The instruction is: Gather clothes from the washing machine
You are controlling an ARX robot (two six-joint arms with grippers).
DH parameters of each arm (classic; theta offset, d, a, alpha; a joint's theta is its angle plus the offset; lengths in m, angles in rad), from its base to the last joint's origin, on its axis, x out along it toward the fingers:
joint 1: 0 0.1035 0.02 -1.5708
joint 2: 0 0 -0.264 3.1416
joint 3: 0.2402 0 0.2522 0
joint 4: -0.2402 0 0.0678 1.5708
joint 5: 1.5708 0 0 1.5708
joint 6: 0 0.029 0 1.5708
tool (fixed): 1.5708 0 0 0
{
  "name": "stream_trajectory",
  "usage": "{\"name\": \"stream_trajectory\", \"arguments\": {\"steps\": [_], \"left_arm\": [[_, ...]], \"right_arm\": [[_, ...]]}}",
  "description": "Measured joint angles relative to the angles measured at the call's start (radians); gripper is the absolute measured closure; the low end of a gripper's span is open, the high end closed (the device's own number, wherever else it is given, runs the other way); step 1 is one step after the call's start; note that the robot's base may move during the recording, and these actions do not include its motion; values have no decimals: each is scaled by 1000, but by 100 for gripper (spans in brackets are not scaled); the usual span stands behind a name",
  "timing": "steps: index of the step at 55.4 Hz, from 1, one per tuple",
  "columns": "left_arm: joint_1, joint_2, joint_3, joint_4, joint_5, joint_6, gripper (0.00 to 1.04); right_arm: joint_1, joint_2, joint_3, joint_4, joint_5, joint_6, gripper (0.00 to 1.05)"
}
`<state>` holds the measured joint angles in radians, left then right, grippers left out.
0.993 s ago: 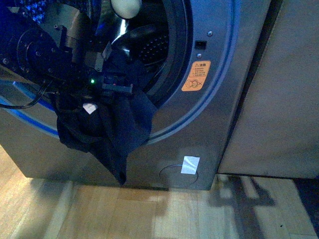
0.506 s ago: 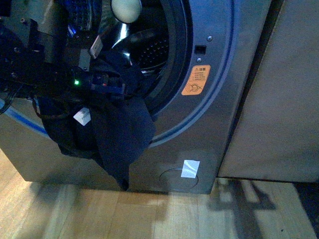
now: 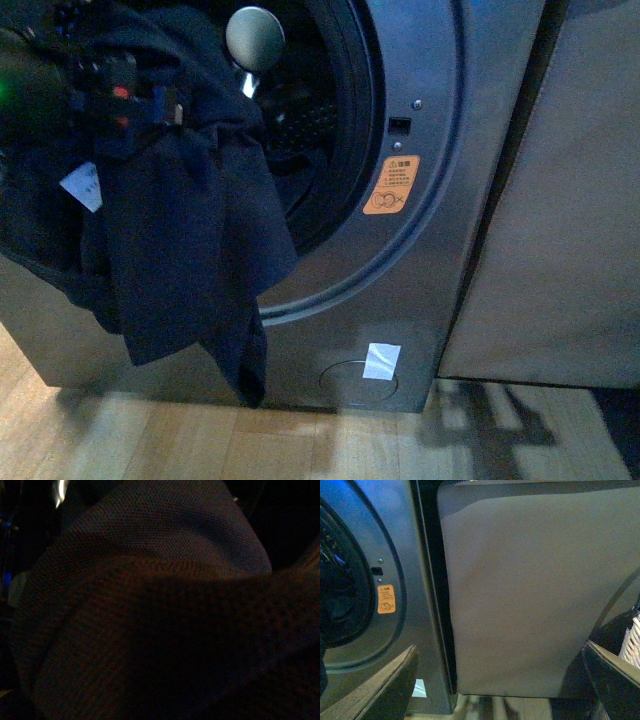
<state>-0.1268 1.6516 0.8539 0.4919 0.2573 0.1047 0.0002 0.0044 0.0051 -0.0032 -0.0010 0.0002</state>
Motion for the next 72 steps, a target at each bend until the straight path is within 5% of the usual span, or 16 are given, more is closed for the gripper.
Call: {"name": "stream_trajectory", "arguments": {"steps": [35,72], "left_arm": [[-54,-467,88,-198,215,82,93],[-344,-234,785,-478,107,77,93]], "right_arm": [[0,0,0,0,0,0,7],[0,0,0,0,0,0,7]]}}
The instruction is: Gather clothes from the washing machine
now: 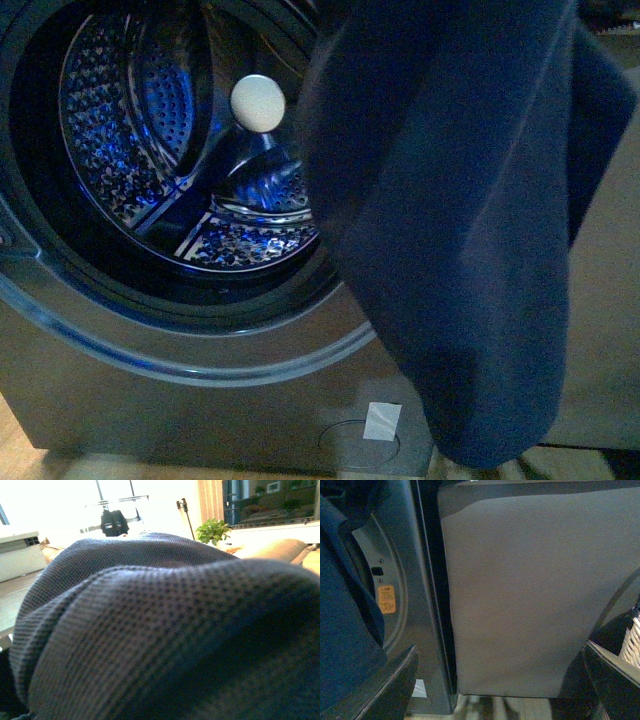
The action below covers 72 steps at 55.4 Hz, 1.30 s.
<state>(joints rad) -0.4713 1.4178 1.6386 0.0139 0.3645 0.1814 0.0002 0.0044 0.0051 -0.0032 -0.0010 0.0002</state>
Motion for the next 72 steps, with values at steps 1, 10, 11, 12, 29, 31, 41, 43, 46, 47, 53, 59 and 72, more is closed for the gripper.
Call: {"name": "stream_trajectory", "arguments": {"steps": [1,10,11,12,29,31,41,43,46,47,53,59,72], "left_arm": [[-12,15,29,-14,-7,-3,93],[-56,67,132,-43,-21,-25,93],[-57,67,132,-44,-21,-25,93],[-57,67,132,-44,-21,-25,93],[-53,68,134,-45,-25,-29,93],[-53,68,134,-45,-25,-29,93],[-54,68,134,-45,-25,-29,93],[-53,68,134,-45,-25,-29,93],[-53,68,134,-45,-26,-29,93],[-53,68,134,-45,-26,-29,93],[-53,68,134,-45,-25,-29,93],[-53,68,134,-45,-26,-29,93],[-53,68,134,-45,-25,-29,93]], "right_arm": [[0,0,0,0,0,0,7],[0,0,0,0,0,0,7],[0,0,0,0,0,0,7],[0,0,0,0,0,0,7],[0,0,0,0,0,0,7],[0,0,0,0,0,0,7],[-23,8,-1,29,-77,31,7],[-66,26,-1,90,-201,81,7],[-136,57,-1,188,-360,154,7],[-150,64,0,206,-411,182,7],[-210,140,31,330,-594,294,7],[-183,238,86,425,-617,315,7],[2,560,302,578,-491,272,7]]}}
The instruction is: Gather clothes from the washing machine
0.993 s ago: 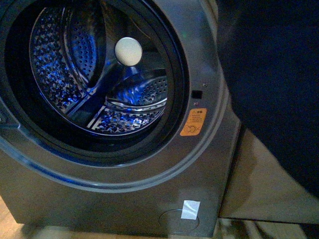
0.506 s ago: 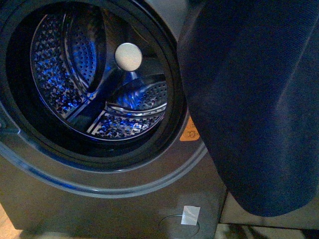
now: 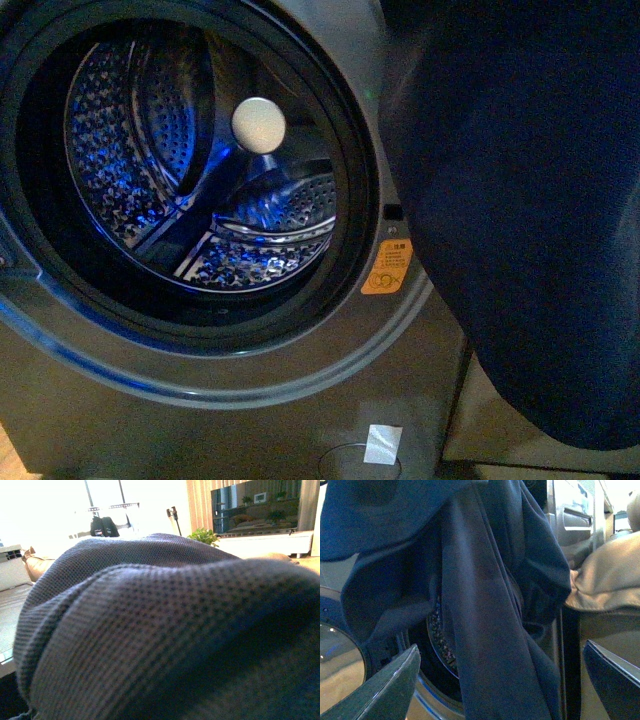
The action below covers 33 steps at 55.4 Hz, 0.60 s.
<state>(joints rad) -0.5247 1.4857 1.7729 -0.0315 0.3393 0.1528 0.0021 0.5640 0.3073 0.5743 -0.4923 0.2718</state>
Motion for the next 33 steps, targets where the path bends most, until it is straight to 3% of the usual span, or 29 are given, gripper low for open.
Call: {"name": "stream_trajectory", "arguments": {"steps": [19,33], "left_arm": [[0,0,0,0,0,0,93],[0,0,0,0,0,0,93]], "right_arm": [[278,256,276,21,187,-181,7],[332,470,457,44,285,-257,7]]}}
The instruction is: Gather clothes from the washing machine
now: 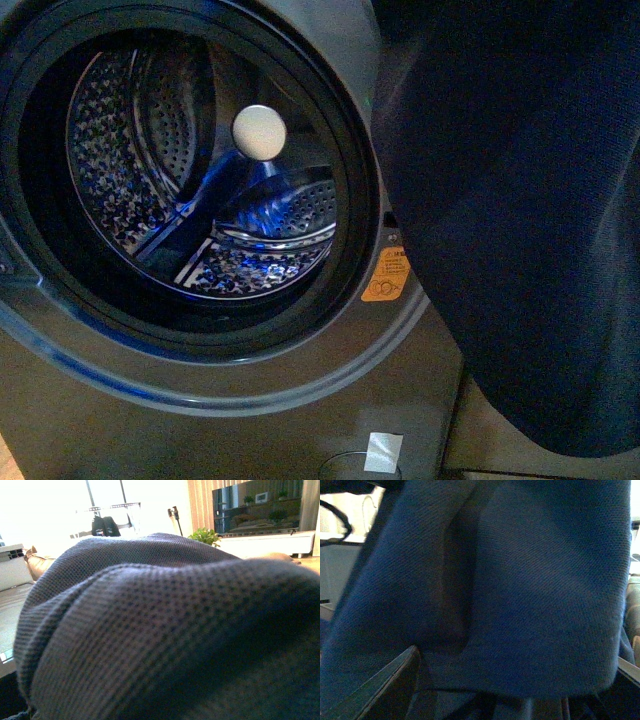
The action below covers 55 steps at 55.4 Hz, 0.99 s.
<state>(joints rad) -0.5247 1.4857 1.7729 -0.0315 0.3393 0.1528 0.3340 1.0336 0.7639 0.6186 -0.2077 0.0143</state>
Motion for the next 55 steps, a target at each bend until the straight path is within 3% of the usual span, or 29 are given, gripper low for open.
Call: {"name": "stream_trajectory", "arguments": {"steps": [20,51,55], "left_arm": [[0,0,0,0,-4,0,93],[1,0,0,0,-7,0,93],[1,0,0,0,-7,0,93]], "right_arm": [[-2,237,167,42,33,5,7],[163,373,241,198,95,-99,8],[169,388,241,232,124,-116,13]]}}
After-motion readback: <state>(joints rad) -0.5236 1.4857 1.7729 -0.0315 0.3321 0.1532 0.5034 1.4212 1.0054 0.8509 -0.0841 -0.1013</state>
